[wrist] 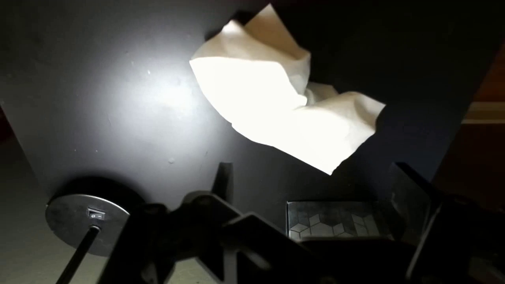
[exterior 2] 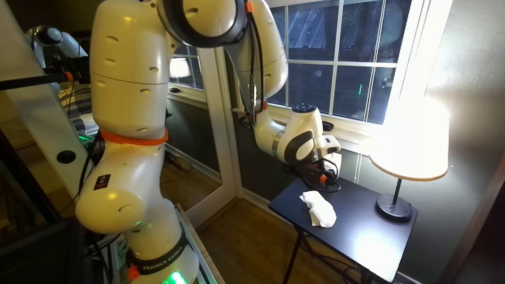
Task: Use the tissue to wipe the lamp
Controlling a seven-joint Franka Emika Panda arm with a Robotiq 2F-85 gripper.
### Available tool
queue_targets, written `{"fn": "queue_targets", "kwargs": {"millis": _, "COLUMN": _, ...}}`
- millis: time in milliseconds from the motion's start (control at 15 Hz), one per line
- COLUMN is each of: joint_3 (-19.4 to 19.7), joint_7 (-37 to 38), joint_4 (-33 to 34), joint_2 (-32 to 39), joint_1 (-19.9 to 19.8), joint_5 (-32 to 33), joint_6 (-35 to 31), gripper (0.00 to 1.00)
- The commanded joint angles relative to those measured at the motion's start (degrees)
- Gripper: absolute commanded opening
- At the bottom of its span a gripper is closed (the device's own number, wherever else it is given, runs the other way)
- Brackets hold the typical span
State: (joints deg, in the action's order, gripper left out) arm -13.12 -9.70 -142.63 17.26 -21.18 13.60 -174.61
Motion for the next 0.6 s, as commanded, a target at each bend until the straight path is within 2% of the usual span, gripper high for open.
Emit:
{"fn": "queue_targets", "kwargs": {"millis": 0, "joint_3": -6.99, "joint_7": -1.54, "joint_4": -4.04, "joint_2": -8.47, "joint_1": -4.38, "joint_5": -7.69, "joint_6": 8.65, "gripper": 1.00}}
{"fn": "queue_targets", "kwargs": {"millis": 67, "joint_3": -8.66, "joint_7": -2.93, "joint_4": -4.03, "joint_2": -9.79, "joint_1": -5.15, "joint_5": -10.93, "joint_6": 10.72, "gripper": 1.00}}
{"fn": "queue_targets", "kwargs": {"millis": 133, "joint_3": -3.84, "joint_7": -5.85, "joint_4": -3.98, "joint_2": -11.17, "joint_1": 0.98, "joint_5": -16.83, "joint_6": 12.01, "gripper": 1.00}}
{"fn": "queue_targets", "kwargs": {"millis": 333, "joint_3": -0.89, "joint_7": -9.97, "joint_4": -3.58, "joint_2": -15.10, "joint_1": 5.09, "joint_5": -25.84, "joint_6": 17.87, "gripper": 1.00}}
{"fn": "queue_targets", "kwargs": {"millis": 400, "joint_3": 2.12, "joint_7": -7.63, "joint_4": -2.18, "joint_2": -11.55, "joint_1": 7.73, "joint_5": -21.72, "joint_6": 14.57, "gripper": 1.00}}
{"fn": "queue_targets", "kwargs": {"millis": 533, "joint_3": 3.23, "joint_7": -8.86, "joint_4": -2.22, "joint_2": -13.46, "joint_1": 9.31, "joint_5": -24.37, "joint_6": 16.68, "gripper": 1.00}}
